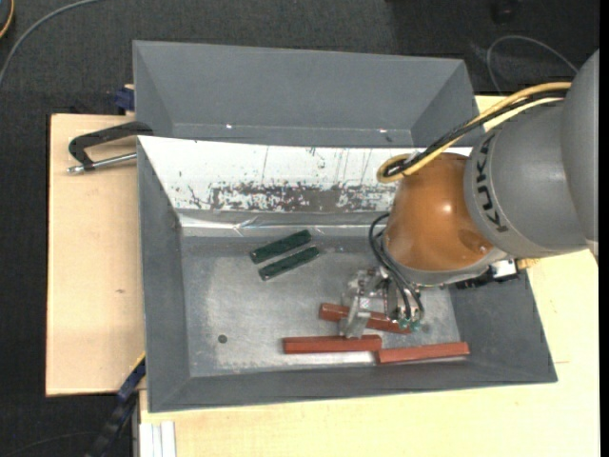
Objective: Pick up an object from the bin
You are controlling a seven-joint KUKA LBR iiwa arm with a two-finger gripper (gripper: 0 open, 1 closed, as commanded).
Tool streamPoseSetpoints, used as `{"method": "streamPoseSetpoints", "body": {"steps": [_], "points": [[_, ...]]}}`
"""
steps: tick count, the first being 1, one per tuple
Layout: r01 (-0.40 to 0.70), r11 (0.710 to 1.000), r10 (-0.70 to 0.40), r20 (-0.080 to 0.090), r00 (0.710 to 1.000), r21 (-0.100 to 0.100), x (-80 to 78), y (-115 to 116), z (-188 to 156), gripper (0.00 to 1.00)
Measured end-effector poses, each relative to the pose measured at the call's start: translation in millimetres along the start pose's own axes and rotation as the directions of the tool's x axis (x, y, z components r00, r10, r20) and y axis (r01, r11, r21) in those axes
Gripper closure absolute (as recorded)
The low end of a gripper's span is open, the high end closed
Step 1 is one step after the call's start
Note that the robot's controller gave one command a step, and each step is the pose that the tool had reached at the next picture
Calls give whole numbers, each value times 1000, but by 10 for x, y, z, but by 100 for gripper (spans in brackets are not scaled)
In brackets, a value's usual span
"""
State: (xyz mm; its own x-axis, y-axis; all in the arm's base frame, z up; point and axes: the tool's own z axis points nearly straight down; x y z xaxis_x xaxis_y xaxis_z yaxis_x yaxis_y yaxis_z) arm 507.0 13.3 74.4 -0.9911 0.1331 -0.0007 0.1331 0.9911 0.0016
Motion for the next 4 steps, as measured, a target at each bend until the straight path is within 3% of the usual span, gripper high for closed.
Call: {"method": "streamPoseSetpoints", "body": {"steps": [1, 2, 3, 4], "points": [[-1, 1000, 1, 5, 1000, 0, -11, 0, -7, 0], [-1, 1000, 1, 1, 1000, 0, 2, -1, 4, 100], [276, 961, -276, 7, 961, 2, 6, -160, -420, 100], [287, 958, -287, 13, 958, 3, 55, -219, -1509, 100]]}}
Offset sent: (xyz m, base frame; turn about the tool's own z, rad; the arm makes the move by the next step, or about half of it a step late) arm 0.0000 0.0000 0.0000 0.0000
